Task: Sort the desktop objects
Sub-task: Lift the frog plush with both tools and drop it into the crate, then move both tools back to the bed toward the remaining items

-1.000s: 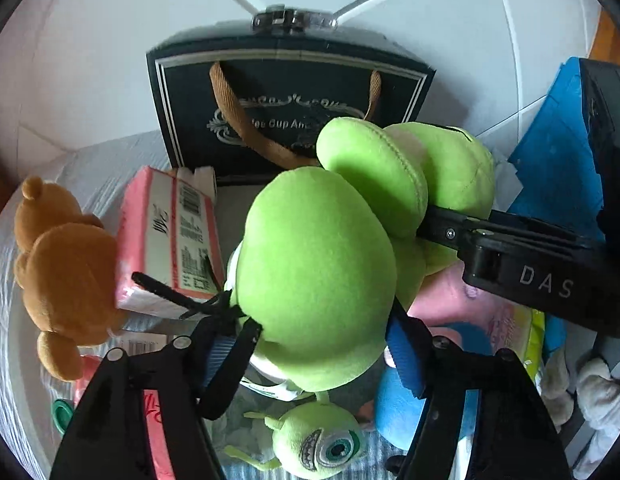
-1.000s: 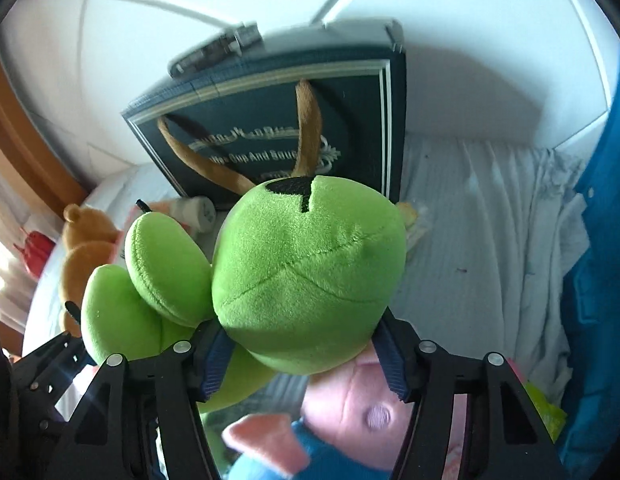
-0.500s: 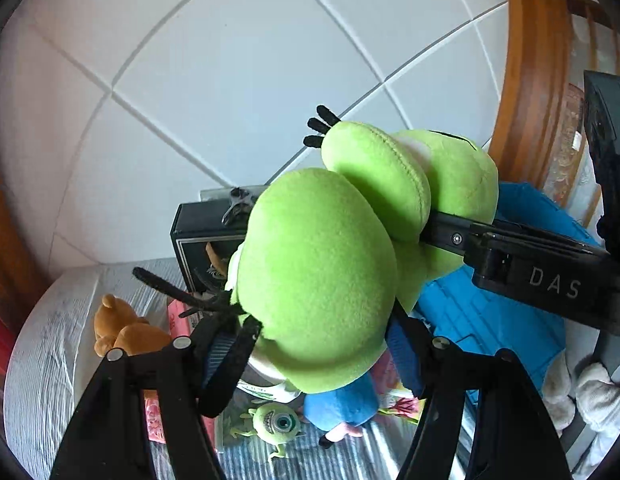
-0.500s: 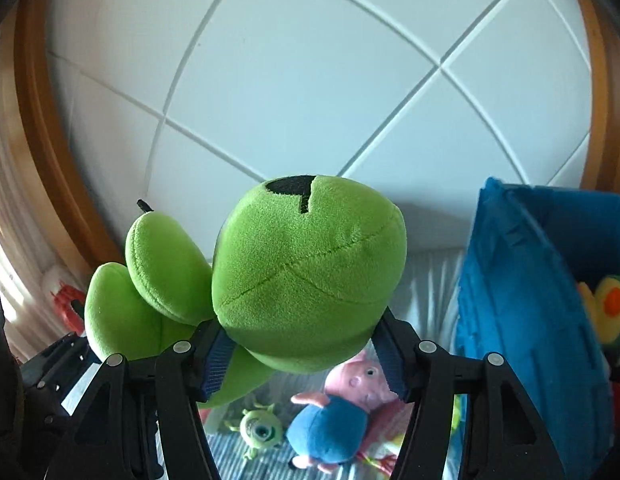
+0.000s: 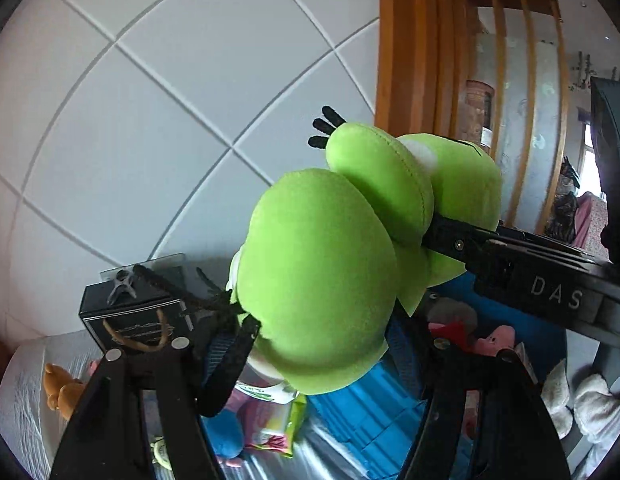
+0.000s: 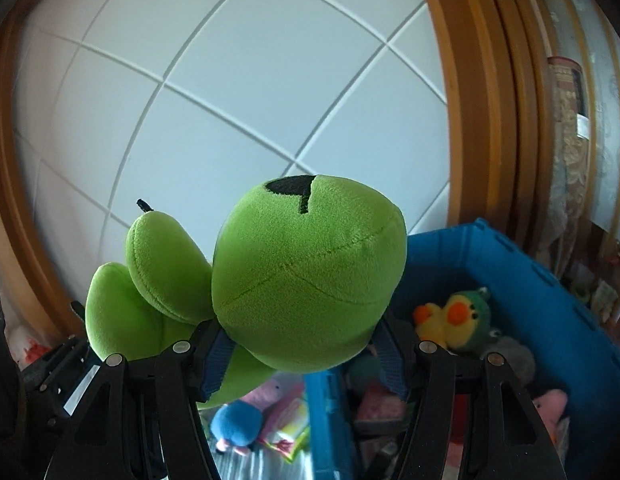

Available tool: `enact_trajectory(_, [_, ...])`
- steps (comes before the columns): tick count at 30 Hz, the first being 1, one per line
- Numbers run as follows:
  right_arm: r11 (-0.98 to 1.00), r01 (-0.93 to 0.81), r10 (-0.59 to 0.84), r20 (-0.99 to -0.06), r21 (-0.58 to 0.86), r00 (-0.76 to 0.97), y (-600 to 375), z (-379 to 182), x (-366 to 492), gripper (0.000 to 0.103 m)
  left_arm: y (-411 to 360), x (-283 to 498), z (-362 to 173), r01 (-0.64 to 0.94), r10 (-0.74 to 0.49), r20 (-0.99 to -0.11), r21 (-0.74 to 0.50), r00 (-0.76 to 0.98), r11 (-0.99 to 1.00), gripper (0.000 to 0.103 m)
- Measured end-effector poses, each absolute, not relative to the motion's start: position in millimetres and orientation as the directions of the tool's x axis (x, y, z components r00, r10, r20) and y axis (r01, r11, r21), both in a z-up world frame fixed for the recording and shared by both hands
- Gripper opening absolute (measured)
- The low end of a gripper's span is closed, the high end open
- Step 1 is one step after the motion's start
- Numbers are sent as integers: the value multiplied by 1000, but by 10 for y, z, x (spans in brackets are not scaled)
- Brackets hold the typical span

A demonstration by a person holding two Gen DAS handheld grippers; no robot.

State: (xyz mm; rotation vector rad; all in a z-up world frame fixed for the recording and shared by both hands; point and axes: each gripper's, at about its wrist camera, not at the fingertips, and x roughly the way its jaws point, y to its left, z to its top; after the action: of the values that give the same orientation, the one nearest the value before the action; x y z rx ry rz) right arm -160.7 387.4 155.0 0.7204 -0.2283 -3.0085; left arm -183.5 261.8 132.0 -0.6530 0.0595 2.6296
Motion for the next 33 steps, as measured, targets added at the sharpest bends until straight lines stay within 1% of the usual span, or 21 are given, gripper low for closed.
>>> enact_trajectory(6, [-975,-105,-5,-491,197,-871,4746,1402,-1694,63,3517,-2038,1232,-485,431,-521,-36,-737,-874,68])
enact_trajectory(10, [-960,-164,12,-548,229,-836,5225,1217,-1836,64,3939,-2199,1073,-504,427,-584,-35,-690,-863,70])
enact_trajectory(14, [-946,-198,7,-597,256,-802,5475,1012,-1896,66,4250,-2279,867,-499,387,-640,-8,-663,-867,73])
enact_trajectory(16, [-940,-211,0,-621,267,-784,5506,926,-1902,68,4347,-2315,785,-490,365,-663,4,-654,-872,74])
enact_trajectory(18, [-936,-225,-4,-646,272,-763,5498,860,-1922,72,4410,-2338,714,-484,350,-683,7,-641,-875,74])
enact_trajectory(19, [-932,-228,-13,-655,282,-756,5511,814,-1942,72,4435,-2348,689,-481,341,-692,10,-637,-877,74])
enact_trajectory(22, [-930,-221,-31,-663,292,-748,5517,768,-1961,76,4461,-2321,653,-474,310,-697,48,-646,-879,74])
enact_trajectory(24, [-932,-226,-17,-660,282,-751,5504,800,-1949,85,4456,-2286,665,-476,315,-694,45,-647,-878,74])
enact_trajectory(25, [-932,-231,-9,-657,278,-754,5490,828,-1925,86,4434,-2258,687,-477,319,-688,44,-652,-878,74])
enact_trajectory(28, [-930,-241,10,-638,277,-770,5492,921,-1836,88,4345,-2161,791,-471,326,-660,47,-677,-881,74])
enact_trajectory(30, [-929,-250,24,-632,272,-775,5520,955,-1801,96,4207,-2089,885,-464,333,-641,41,-692,-885,74])
enact_trajectory(33, [-937,-255,59,-615,236,-787,5429,1034,-1688,102,4008,-1921,992,-453,344,-597,36,-724,-891,75])
